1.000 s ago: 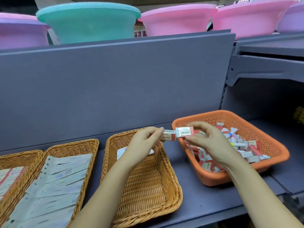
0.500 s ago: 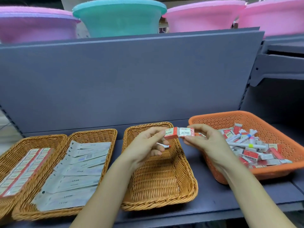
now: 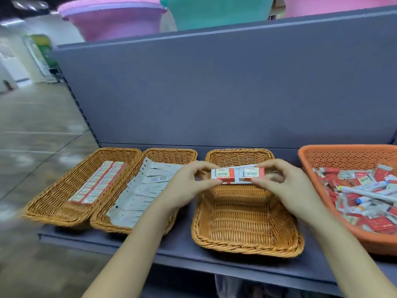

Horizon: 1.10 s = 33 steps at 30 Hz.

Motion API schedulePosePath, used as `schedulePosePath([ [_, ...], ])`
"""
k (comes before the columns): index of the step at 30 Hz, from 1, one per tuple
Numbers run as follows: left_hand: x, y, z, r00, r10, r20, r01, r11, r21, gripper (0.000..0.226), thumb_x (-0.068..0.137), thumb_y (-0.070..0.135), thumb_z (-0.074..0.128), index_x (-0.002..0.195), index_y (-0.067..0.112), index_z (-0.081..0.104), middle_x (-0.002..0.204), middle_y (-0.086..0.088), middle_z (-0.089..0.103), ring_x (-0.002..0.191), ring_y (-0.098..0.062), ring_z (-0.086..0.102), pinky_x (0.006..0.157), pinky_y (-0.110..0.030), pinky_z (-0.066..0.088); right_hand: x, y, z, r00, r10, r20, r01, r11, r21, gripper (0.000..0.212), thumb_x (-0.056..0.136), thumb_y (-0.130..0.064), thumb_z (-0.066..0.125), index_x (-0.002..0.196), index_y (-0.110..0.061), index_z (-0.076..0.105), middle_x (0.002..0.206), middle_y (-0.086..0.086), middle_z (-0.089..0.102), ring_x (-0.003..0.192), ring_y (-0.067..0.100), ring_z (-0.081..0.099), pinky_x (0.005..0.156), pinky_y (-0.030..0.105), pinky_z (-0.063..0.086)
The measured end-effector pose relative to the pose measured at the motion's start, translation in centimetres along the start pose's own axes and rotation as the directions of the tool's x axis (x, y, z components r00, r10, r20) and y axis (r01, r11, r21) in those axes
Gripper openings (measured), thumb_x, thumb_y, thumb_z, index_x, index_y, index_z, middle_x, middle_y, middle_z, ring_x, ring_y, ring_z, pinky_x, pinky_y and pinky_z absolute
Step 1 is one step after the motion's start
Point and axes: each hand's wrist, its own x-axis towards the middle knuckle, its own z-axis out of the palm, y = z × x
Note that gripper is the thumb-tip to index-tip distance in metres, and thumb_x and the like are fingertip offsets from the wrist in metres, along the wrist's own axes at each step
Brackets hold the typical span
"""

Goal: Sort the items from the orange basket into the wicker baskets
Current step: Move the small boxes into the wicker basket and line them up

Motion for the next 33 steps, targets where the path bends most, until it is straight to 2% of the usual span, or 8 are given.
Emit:
schedulePosePath([
  [3, -0.8, -1.1, -2.6, 0.999, 0.032, -0.020, -0.032, 0.999, 0.014, 0.022, 0.082, 0.019, 0.072, 0.100, 0.030, 0.068, 0.082, 0.019, 0.059, 0.075, -0.001, 0.050, 0.064, -0.013, 0.043, 0.6, -1.4, 2.7, 0.998, -0.049, 0.027, 0.050, 0.998, -0.031, 0.022, 0.077, -0.020, 0.076, 0.093, -0.028, 0.064, 0.093, -0.015, 0.068, 0.080, 0.000, 0.066, 0.073, 0.012, 0.049],
  [8, -1.3, -3.3, -8.4, 0.998, 0.055, -0.021, -0.054, 0.997, 0.059, 0.023, 0.082, 0.019, 0.073, 0.099, 0.032, 0.066, 0.098, 0.010, 0.061, 0.073, 0.001, 0.051, 0.068, -0.009, 0.041, 1.8, -4.0, 8.4, 0.994, -0.095, 0.060, 0.094, 0.995, 0.028, 0.019, 0.077, -0.011, 0.074, 0.090, -0.020, 0.065, 0.089, -0.011, 0.068, 0.072, -0.003, 0.063, 0.063, 0.010, 0.049],
  [12, -1.6, -5.5, -14.0, 0.999, 0.050, -0.010, -0.048, 0.988, 0.148, 0.022, 0.081, 0.028, 0.073, 0.099, 0.039, 0.064, 0.102, 0.012, 0.058, 0.077, 0.006, 0.052, 0.071, -0.008, 0.042, 3.1, -5.5, 13.4, 0.993, -0.103, 0.050, 0.104, 0.995, -0.008, 0.021, 0.074, -0.020, 0.077, 0.090, -0.024, 0.064, 0.087, -0.011, 0.070, 0.075, -0.002, 0.064, 0.065, 0.009, 0.047],
  [15, -2.0, -7.3, -17.7, 0.998, 0.055, 0.003, -0.054, 0.979, 0.198, 0.024, 0.082, 0.029, 0.072, 0.104, 0.037, 0.065, 0.102, 0.010, 0.057, 0.076, 0.003, 0.052, 0.070, -0.011, 0.042, 3.8, -6.6, 17.3, 0.995, -0.092, 0.045, 0.095, 0.993, -0.068, 0.023, 0.073, -0.027, 0.078, 0.091, -0.028, 0.063, 0.089, -0.011, 0.069, 0.079, -0.003, 0.063, 0.069, 0.008, 0.045],
  [18, -2.5, -8.8, -20.6, 0.999, 0.052, 0.011, -0.053, 0.978, 0.203, 0.025, 0.082, 0.025, 0.072, 0.104, 0.036, 0.066, 0.103, 0.009, 0.059, 0.074, 0.004, 0.051, 0.070, -0.005, 0.040, 4.1, -7.9, 20.9, 0.992, -0.104, 0.069, 0.111, 0.988, -0.107, 0.023, 0.074, -0.031, 0.076, 0.093, -0.029, 0.062, 0.092, -0.016, 0.066, 0.080, -0.009, 0.061, 0.067, 0.004, 0.044],
  [21, -2.9, -10.0, -22.7, 0.998, 0.055, 0.013, -0.057, 0.976, 0.211, 0.027, 0.081, 0.023, 0.073, 0.099, 0.041, 0.064, 0.100, 0.010, 0.059, 0.074, 0.005, 0.051, 0.069, -0.004, 0.039, 4.4, -8.8, 23.8, 0.989, -0.114, 0.095, 0.124, 0.986, -0.107, 0.021, 0.076, -0.023, 0.076, 0.091, -0.027, 0.061, 0.087, -0.019, 0.063, 0.076, -0.014, 0.058, 0.065, 0.003, 0.045],
  [28, -2.7, -12.4, -25.8, 0.999, 0.016, -0.028, -0.008, 0.965, 0.263, 0.027, 0.082, 0.030, 0.070, 0.098, 0.048, 0.058, 0.100, 0.021, 0.056, 0.082, 0.005, 0.052, 0.070, -0.006, 0.042, 6.1, -8.9, 27.5, 0.979, -0.123, 0.162, 0.143, 0.982, -0.120, 0.022, 0.077, -0.026, 0.075, 0.095, -0.027, 0.062, 0.093, -0.018, 0.065, 0.082, -0.007, 0.061, 0.067, 0.010, 0.050],
  [33, -2.8, -13.6, -27.0, 1.000, -0.026, 0.002, 0.024, 0.936, 0.350, 0.030, 0.083, 0.032, 0.070, 0.094, 0.054, 0.053, 0.101, 0.025, 0.052, 0.086, 0.007, 0.050, 0.068, -0.005, 0.041, 6.3, -8.9, 29.3, 0.968, -0.134, 0.214, 0.163, 0.979, -0.124, 0.023, 0.077, -0.026, 0.074, 0.089, -0.035, 0.057, 0.092, -0.020, 0.063, 0.085, -0.004, 0.061, 0.069, 0.012, 0.051],
])
